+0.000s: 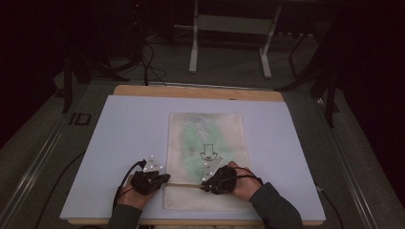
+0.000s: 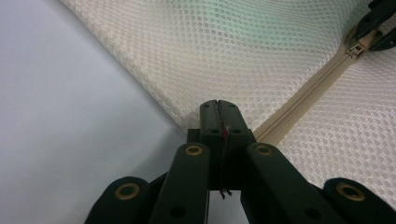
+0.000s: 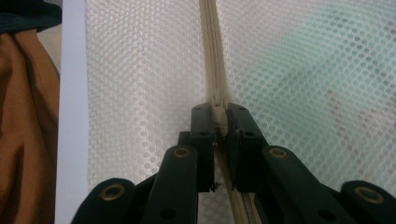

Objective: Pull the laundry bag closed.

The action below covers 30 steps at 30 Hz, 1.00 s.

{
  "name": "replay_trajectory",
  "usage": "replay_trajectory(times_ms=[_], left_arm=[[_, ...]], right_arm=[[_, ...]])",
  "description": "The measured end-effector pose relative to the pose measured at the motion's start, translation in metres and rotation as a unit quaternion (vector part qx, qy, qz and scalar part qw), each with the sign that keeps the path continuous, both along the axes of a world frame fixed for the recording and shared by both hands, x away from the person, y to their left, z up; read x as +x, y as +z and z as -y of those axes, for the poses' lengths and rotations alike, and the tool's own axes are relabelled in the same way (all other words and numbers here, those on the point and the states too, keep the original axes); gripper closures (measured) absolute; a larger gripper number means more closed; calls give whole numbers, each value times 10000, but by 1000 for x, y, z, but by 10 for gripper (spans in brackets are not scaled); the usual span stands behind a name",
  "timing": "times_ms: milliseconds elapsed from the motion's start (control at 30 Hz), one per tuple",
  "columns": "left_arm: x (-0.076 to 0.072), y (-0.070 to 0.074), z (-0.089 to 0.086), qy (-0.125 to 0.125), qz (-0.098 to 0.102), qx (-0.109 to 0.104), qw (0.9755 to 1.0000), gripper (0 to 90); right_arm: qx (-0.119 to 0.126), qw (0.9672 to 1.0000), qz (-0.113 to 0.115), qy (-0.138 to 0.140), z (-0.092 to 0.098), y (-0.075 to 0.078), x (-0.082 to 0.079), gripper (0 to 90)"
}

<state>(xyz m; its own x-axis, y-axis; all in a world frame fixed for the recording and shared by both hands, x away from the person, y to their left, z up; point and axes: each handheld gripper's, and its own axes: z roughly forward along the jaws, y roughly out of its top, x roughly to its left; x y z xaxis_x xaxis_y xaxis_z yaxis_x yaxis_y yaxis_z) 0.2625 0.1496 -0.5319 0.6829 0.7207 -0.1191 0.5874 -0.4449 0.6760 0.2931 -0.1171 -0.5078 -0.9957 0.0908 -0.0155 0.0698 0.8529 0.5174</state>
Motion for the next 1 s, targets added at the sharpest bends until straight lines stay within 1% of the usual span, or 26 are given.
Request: replay_trajectory(times_ms=[267,467,533,700,1000], left_arm=[[0,0,0,-2,0,1,10000,894],[0,0,0,-6,2,5,10000,894],[0,0,0,-5,4,8,10000,894],[0,0,0,-5,7,7,10000,894],[0,0,0,4,-2,-10,10000,894]], right_arm=[[-34,10000,0,-19,4,1,0,825],[19,10000,-14,-61,9,1,0,825],[-9,10000,-11,-66,10,1,0,825],[17,9999,-61,-106,14,1,-1,825],[31,9999,-43,-103,16,1,-1,825]])
